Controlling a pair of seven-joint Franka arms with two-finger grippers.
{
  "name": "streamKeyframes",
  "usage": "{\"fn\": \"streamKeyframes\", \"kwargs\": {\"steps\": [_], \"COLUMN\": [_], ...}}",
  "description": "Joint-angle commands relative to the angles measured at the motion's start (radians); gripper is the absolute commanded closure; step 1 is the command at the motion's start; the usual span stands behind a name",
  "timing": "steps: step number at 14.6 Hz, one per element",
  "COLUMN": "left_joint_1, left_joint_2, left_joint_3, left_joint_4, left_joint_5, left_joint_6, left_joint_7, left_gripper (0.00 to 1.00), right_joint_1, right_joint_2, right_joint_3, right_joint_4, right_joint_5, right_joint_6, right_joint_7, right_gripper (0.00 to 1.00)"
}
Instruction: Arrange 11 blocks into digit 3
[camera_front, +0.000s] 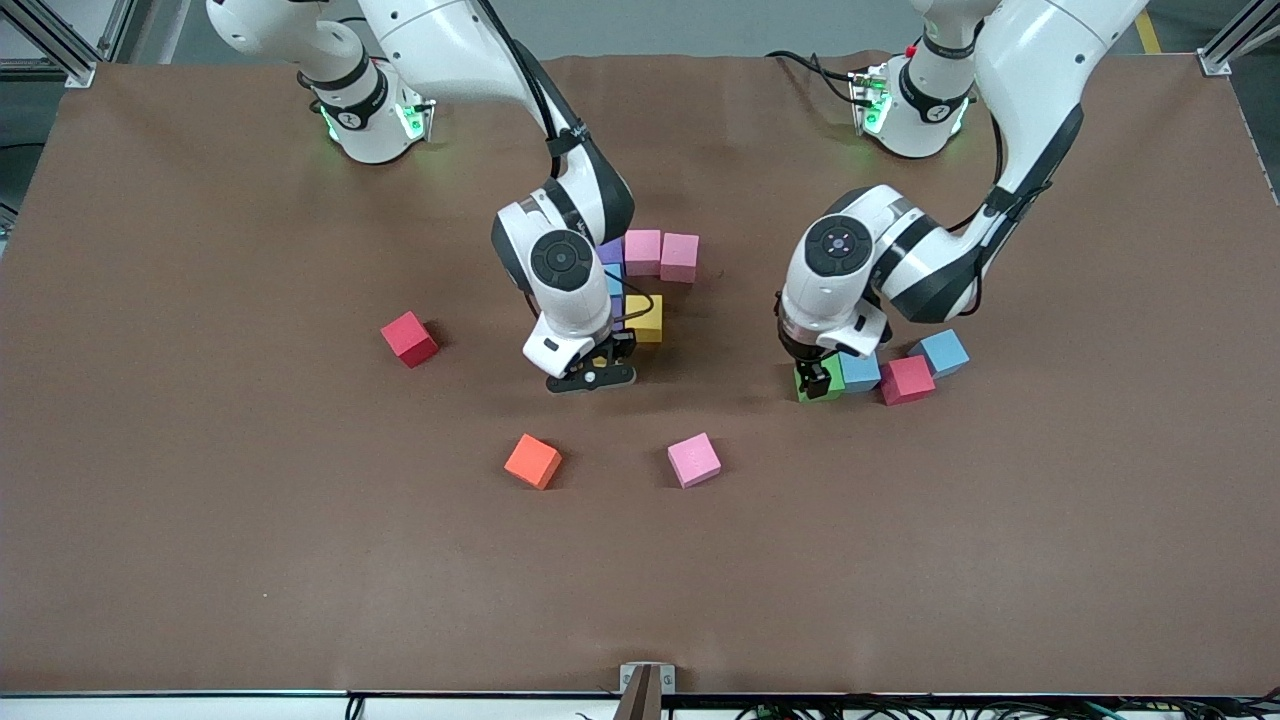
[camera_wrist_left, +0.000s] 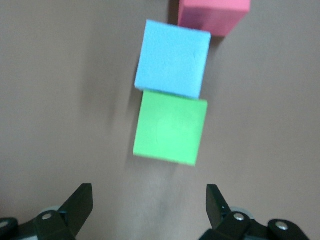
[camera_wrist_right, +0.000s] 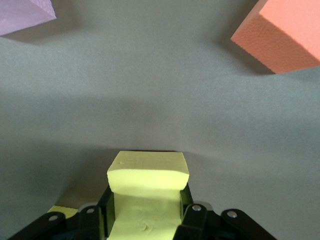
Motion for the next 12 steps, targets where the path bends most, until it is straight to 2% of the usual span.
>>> {"fn": "streamKeyframes", "kwargs": {"steps": [1,4,9,12], "left_joint_1": [0.05,0.082,0.142,0.152], "left_joint_2": [-0.057,-0.062,-0.035,-0.01], "left_joint_3": [-0.012,-0.012,-0.012,-0.012], "left_joint_4": [-0.103,-0.138,-0.138,-0.135], "left_joint_5": [0.023,0.023,0.049,0.079], "left_joint_6": [0.08,0.115,0.172,0.177], "left_joint_7": [-0.008,0.064,0.206,0.216], "left_gripper": [0.0,0.0,0.0,0.0], "right_joint_1": [0.015,0.019,0.03,0.033], "right_joint_2": [0.011,0.013,0.013,0.013], "right_joint_3": [-0.007,-0.009,-0.007,-0.007], "right_joint_4": [0.004,0.007,0.007,0.007], "right_joint_5": [0.023,0.023,0.023,0.024], "right_joint_6": [-0.003,-0.003,-0.002,-0.002], "right_joint_7": [0.025,0.058,0.085,0.091], "right_gripper": [0.99,0.98,0.98,0.98]}}
